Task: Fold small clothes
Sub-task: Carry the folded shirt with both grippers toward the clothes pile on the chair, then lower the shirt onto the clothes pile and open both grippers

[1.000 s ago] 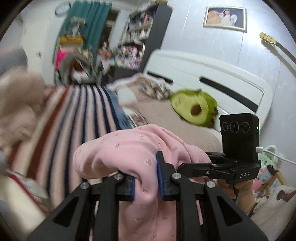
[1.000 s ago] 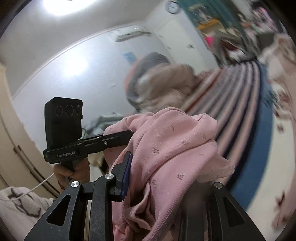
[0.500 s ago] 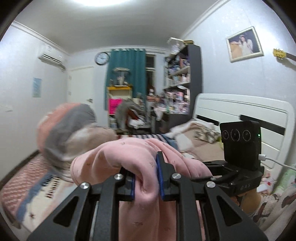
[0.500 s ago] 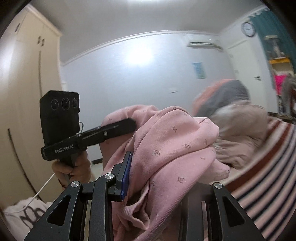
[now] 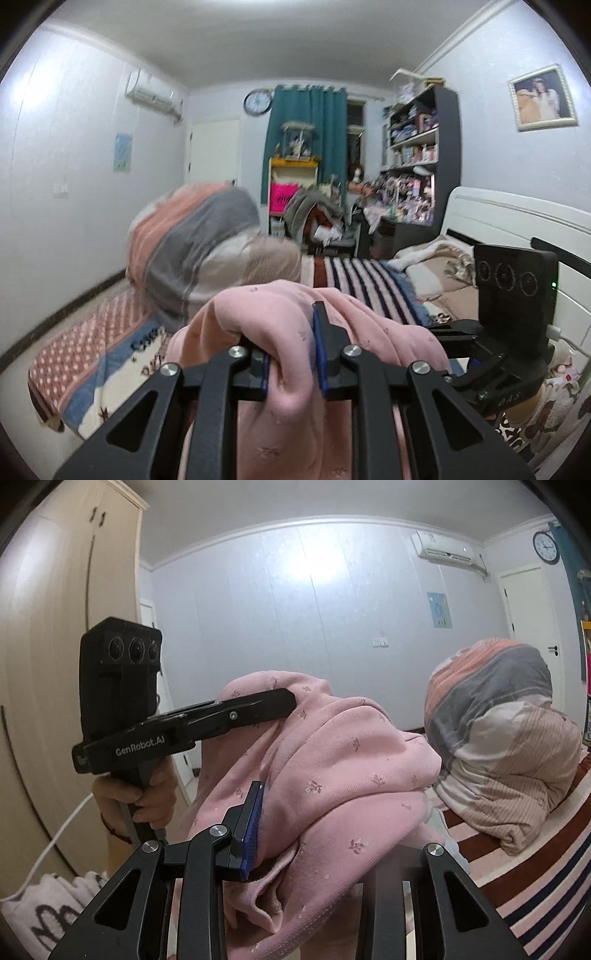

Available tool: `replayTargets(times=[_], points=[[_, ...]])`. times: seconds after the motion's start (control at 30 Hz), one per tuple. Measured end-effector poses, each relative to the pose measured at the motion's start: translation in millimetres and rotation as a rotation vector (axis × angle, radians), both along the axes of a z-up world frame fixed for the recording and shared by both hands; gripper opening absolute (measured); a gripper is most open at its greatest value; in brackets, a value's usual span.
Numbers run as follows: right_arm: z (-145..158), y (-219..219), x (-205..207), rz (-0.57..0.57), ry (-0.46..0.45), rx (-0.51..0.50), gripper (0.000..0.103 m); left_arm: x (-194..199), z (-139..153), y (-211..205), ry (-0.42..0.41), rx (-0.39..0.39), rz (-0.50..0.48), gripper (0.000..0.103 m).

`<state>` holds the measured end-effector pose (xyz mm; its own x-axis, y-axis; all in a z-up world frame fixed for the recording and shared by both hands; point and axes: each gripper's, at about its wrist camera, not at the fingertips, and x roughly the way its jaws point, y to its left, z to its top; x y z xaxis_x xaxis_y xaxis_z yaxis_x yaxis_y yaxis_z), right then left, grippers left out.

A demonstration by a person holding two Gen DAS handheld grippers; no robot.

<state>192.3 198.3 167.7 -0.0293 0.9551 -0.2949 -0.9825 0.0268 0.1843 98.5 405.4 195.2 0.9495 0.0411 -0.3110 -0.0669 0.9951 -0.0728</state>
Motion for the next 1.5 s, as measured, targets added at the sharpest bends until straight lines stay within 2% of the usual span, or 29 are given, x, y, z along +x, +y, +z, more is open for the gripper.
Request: replayTargets(times=[0.13,0.3,0.37,0.5,0.63,0.77,0.9,1.07,1.23,1.27,1.3,1.33,1.37,1.5], points=[[-26,19,19,-0.024,0.018,-0.061,0.026,36,-38,26,0.096,-0.06,0.012,0.017],[-54,26,45,-0.006,0.105,-0.103,0.03,63,-75,47,0.171,-0.103,0.014,0.024],[-61,17,54,0.018,0.161,-0.096,0.033,66,-83,49,0.188,-0.105,0.015,0.029],[-61,-17,64,0.034,0.214,-0.034,0.048,65,-91,58,0.199,-0.093,0.047,0.03],[-58,-60,76,-0.077,0.166,0.003,0.063,58,-92,67,0.197,-0.124,0.057,0.031],[-69,-58,96,-0.159,0.107,-0.066,0.068,55,-93,73,0.2,-0.153,0.061,0.031],[-83,-42,98,-0.117,0.063,-0.13,0.077,53,-94,74,0.2,-0.164,0.066,0.032],[-94,-10,99,-0.049,0.042,-0.159,0.078,50,-94,73,0.201,-0.174,0.062,0.032],[-99,29,104,0.015,-0.016,-0.178,0.078,52,-97,69,0.222,-0.156,0.059,0.032],[-99,36,105,0.036,-0.027,-0.18,0.074,52,-97,68,0.226,-0.148,0.064,0.032],[-99,40,105,0.047,-0.037,-0.178,0.065,52,-97,67,0.232,-0.139,0.071,0.032],[-96,45,106,0.046,-0.055,-0.171,0.027,52,-98,67,0.236,-0.137,0.073,0.032],[-94,50,107,0.032,-0.079,-0.172,0.005,53,-99,67,0.243,-0.133,0.073,0.032],[-63,48,108,-0.08,-0.23,-0.05,0.004,56,-102,64,0.265,-0.103,0.089,0.032]])
